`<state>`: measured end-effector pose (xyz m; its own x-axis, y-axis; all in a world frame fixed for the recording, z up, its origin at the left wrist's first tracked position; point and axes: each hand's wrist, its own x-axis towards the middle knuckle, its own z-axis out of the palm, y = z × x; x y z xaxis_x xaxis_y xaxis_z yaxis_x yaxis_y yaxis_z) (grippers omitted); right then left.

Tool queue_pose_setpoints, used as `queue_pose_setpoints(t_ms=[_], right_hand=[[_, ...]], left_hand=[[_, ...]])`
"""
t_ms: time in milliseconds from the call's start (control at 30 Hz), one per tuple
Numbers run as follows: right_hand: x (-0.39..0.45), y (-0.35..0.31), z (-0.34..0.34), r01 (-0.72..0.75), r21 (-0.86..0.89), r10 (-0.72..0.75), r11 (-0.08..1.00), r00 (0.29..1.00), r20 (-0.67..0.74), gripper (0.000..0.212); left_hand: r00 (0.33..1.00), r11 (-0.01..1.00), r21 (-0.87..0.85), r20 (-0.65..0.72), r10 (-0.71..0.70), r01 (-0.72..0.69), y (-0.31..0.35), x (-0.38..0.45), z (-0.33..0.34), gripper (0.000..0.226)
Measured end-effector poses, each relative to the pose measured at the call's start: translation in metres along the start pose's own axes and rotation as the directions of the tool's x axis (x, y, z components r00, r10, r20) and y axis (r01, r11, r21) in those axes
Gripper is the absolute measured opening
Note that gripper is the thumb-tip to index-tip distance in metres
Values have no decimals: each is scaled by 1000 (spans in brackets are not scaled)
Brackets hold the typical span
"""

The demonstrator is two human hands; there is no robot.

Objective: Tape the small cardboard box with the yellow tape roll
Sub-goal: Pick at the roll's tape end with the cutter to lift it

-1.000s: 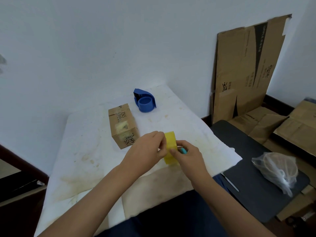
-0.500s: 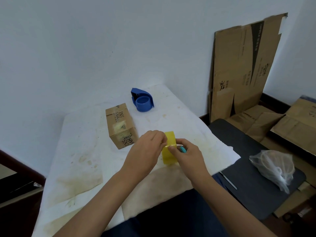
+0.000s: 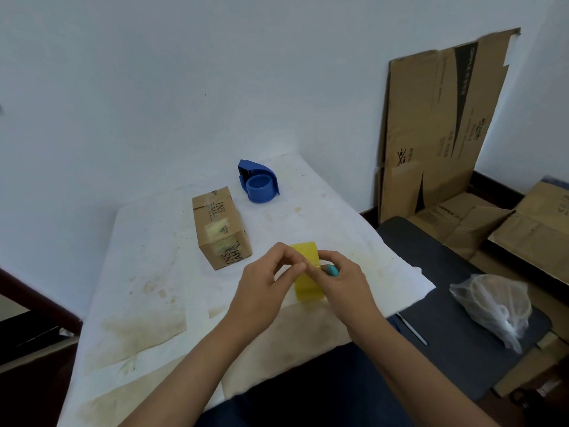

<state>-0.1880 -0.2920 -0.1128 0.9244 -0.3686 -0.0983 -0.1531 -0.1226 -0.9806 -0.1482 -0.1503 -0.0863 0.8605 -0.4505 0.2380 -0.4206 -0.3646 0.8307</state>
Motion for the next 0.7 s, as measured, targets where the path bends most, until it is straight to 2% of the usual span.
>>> queue_pose_setpoints(t_ms=[67, 133, 233, 333, 467, 567, 700], right_hand=[[0, 1, -3, 3, 14, -3, 1000, 1000, 15, 42], [1, 1, -4, 39, -21, -38, 999, 999, 35, 46], [10, -3, -5, 213, -112, -213, 971, 977, 9, 25], [17, -9, -8, 260, -137, -260, 956, 966, 18, 3], [24, -13, -11, 265, -216, -262, 940, 964, 47, 16], [27, -13, -12, 276, -207, -272, 939, 961, 47, 10], [28, -12, -13, 295, -160, -292, 942, 955, 42, 18]], left_hand=[[995, 980, -178, -5, -96, 93, -2, 2, -3, 5], [988, 955, -264, -32, -148, 135, -3, 5, -4, 4], [990, 970, -214, -59, -129, 113, 0, 11, -1, 5], [992, 986, -135, -68, -103, 93, 3, 16, 3, 5], [991, 997, -7, -112, -72, 71, 1, 19, 7, 6], [985, 997, -12, -156, -75, 74, -4, 22, 8, 4], [984, 997, -51, -162, -71, 63, -7, 25, 8, 5]])
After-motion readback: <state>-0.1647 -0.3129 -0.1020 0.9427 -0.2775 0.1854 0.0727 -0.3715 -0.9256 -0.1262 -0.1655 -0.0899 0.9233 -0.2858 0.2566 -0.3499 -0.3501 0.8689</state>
